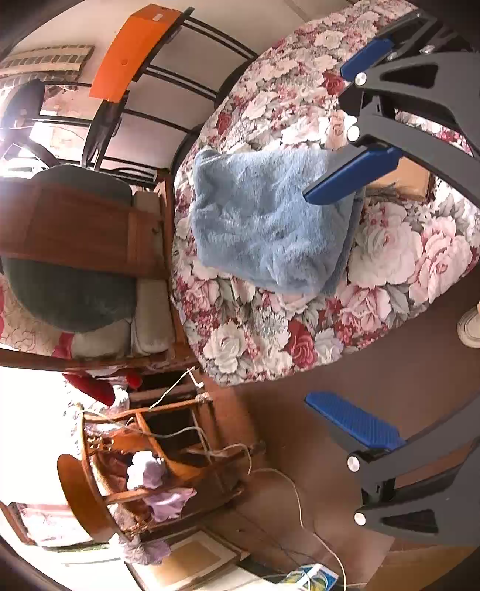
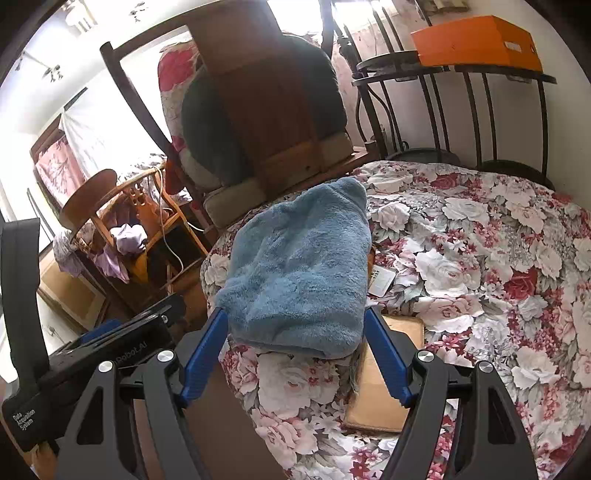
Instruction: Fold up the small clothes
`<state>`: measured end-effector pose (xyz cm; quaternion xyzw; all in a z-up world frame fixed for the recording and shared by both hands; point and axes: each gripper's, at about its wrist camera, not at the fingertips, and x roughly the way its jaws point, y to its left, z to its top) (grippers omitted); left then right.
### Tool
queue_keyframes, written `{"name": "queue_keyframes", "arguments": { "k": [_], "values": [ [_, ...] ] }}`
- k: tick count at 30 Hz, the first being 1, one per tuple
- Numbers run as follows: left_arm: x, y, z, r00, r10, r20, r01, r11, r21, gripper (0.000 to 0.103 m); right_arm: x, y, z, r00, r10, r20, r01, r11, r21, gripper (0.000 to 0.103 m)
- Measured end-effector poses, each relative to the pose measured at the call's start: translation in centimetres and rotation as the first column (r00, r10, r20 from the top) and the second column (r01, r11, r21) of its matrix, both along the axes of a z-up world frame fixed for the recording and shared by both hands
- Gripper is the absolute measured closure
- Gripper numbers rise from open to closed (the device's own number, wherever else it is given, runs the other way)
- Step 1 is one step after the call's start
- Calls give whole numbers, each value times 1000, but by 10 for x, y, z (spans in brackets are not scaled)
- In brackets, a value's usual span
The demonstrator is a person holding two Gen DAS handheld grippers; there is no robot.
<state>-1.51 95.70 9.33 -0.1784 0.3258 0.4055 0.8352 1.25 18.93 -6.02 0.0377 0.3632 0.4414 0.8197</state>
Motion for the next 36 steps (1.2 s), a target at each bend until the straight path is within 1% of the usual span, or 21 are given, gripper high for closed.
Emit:
{"name": "queue_keyframes", "arguments": {
  "k": [3,8,13,18,27,31,36],
  "values": [
    [2,5,-1,1000,-16,3,16,1000,-26,4,1,2,0,1000,-2,9,2,1000,1,27],
    [4,4,0,1000,-4,-9,4,1000,4,4,1,4,-1,1000,-3,21,3,1000,-8,27],
    [7,7,-3,999,6,-36,-6,1000,5,4,2,7,-4,1000,-5,22,5,1000,-19,27],
    [8,7,-4,999,15,-41,-15,1000,5,4,2,8,-4,1000,-3,20,3,1000,-19,27],
    [9,8,-5,999,13,-37,-13,1000,-2,4,2,6,-5,1000,1,18,0,1000,-18,27],
    [5,2,-2,1000,21,-5,-21,999,42,4,2,7,-6,1000,-5,14,6,1000,-15,27],
    [7,2,-2,1000,20,-8,-20,999,33,4,3,11,-8,1000,-21,13,21,1000,-17,27]
  ]
}}
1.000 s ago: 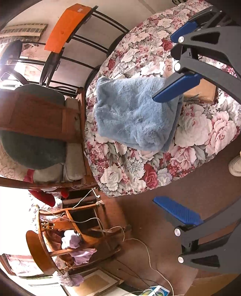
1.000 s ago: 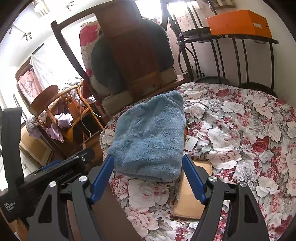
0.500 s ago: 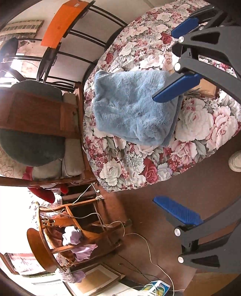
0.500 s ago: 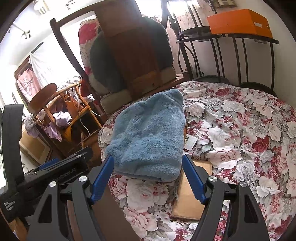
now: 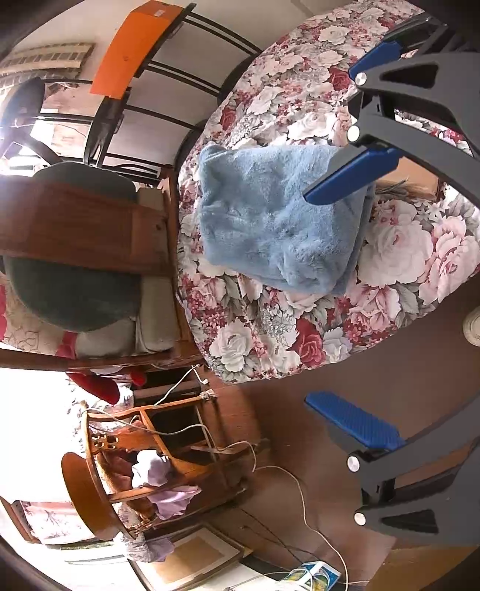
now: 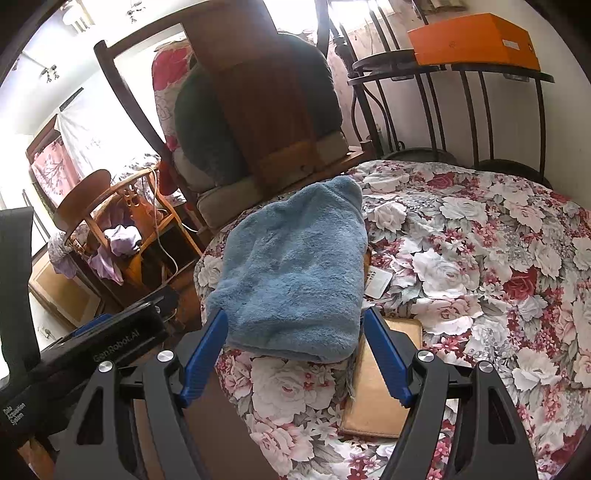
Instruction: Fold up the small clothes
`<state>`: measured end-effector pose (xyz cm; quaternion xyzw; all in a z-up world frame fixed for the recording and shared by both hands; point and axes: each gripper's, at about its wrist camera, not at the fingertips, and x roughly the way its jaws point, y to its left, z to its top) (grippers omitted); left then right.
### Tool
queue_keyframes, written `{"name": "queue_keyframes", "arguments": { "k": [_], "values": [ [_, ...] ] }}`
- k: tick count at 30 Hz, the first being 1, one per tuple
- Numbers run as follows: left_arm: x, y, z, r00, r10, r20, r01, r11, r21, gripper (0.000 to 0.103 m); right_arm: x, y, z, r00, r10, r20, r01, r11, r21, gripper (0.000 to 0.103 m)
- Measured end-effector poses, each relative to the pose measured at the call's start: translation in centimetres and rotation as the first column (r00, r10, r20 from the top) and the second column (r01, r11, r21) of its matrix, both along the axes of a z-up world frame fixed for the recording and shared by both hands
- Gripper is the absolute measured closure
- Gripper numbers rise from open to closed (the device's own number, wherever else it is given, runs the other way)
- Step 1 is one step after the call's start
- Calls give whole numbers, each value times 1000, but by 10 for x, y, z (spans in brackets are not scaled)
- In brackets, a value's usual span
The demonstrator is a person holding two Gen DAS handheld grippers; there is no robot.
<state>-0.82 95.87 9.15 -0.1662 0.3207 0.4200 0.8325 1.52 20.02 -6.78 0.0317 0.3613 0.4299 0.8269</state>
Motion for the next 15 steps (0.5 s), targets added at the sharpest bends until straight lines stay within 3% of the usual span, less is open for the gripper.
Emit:
{"name": "queue_keyframes", "arguments": {
  "k": [15],
  "values": [
    [2,4,-4,1000,10,-28,-11,999,-37,4,-1,4,1,1000,-10,9,10,1000,2,27]
  ]
}}
